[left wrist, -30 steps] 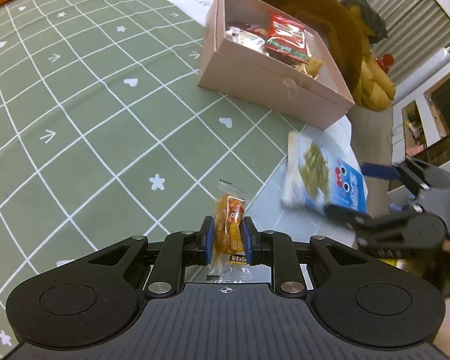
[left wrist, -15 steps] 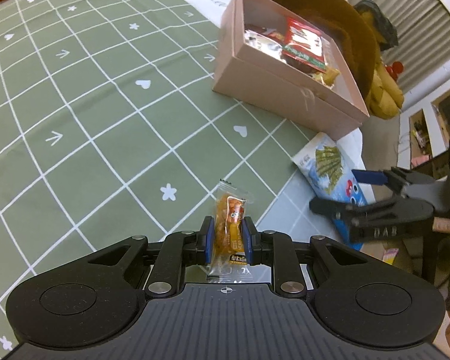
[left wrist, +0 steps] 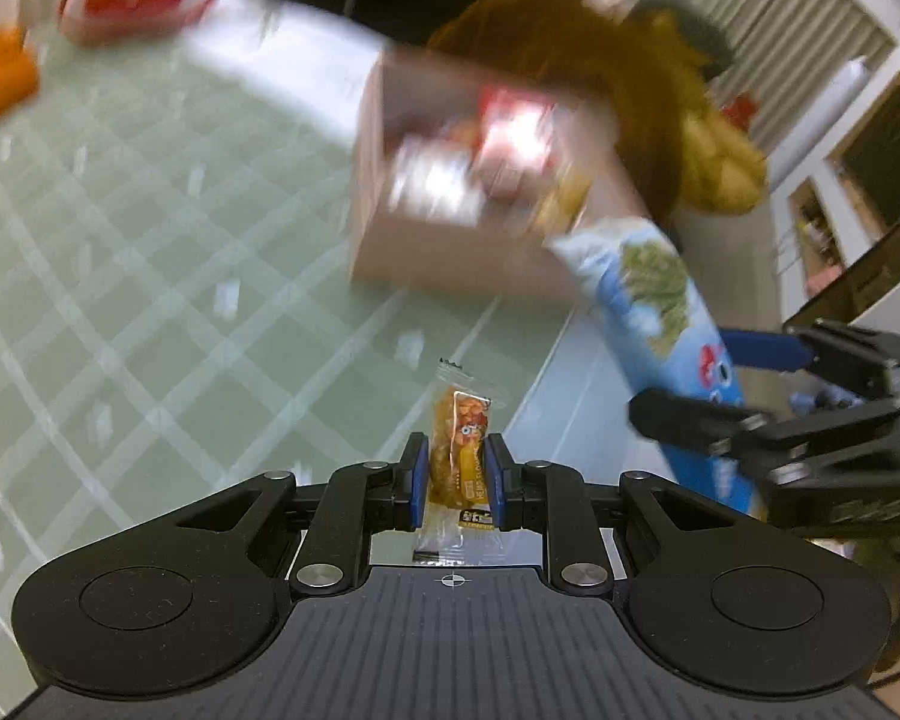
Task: Organize snacks
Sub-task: 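Lift the seaweed packet with the right tool while the left carries the candy to the box, then open the left tool over the pink box while the right lowers the seaweed packet into it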
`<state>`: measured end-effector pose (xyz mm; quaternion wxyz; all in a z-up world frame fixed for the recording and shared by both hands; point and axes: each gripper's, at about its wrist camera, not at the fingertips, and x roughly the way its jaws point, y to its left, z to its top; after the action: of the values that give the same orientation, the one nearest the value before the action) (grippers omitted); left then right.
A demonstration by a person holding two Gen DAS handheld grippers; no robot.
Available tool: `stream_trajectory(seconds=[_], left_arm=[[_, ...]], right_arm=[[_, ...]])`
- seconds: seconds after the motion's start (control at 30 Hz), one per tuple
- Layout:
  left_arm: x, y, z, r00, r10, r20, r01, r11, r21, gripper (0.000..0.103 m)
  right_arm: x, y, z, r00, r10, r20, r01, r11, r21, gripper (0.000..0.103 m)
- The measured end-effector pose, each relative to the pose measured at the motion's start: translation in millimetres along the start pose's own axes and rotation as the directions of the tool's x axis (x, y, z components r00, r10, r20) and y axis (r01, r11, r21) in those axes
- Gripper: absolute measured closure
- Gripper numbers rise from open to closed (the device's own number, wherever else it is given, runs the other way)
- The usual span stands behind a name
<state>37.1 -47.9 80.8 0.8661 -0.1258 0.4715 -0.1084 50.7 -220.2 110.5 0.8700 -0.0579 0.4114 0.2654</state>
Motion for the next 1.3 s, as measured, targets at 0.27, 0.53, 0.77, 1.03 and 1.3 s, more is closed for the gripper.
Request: stream_trajectory(seconds=[0.27, 0.53, 0.77, 1.03, 1.3], left_arm=[[-43.7, -20.1, 137.0, 0.986, -0.082, 0.144, 0.068, 0.992, 0.104, 0.078], [40.9, 8.9, 171.7, 0.989, -0.086, 0.121, 0.090, 0.996, -0.023, 0.074], [20.3, 62.3, 125.7, 0.989, -0.016, 0.149, 0.036, 0.991, -0.128, 0.074], [10.0, 103.7, 54.5, 0.989, 0.044, 0.142, -0.022, 0.987, -0.157, 0.074], [22.9, 92.2, -16.5, 0.988, 0.113, 0.105, -0.117, 0.993, 0.036, 0.074]], right_arm=[[-77.8, -15.0, 121.3, 0.956, -0.080, 0.281, 0.084, 0.997, -0.001, 0.021], [-37.7, -42.7, 155.3, 0.961, -0.164, 0.222, 0.142, 0.984, 0.109, 0.021], [48.0, -57.8, 176.1, 0.987, -0.143, 0.078, 0.119, 0.960, 0.254, 0.016], [89.9, -49.2, 149.1, 0.985, -0.172, 0.033, 0.151, 0.927, 0.342, 0.016], [73.1, 11.9, 31.5, 0.952, -0.296, 0.073, 0.250, 0.896, 0.366, 0.016]])
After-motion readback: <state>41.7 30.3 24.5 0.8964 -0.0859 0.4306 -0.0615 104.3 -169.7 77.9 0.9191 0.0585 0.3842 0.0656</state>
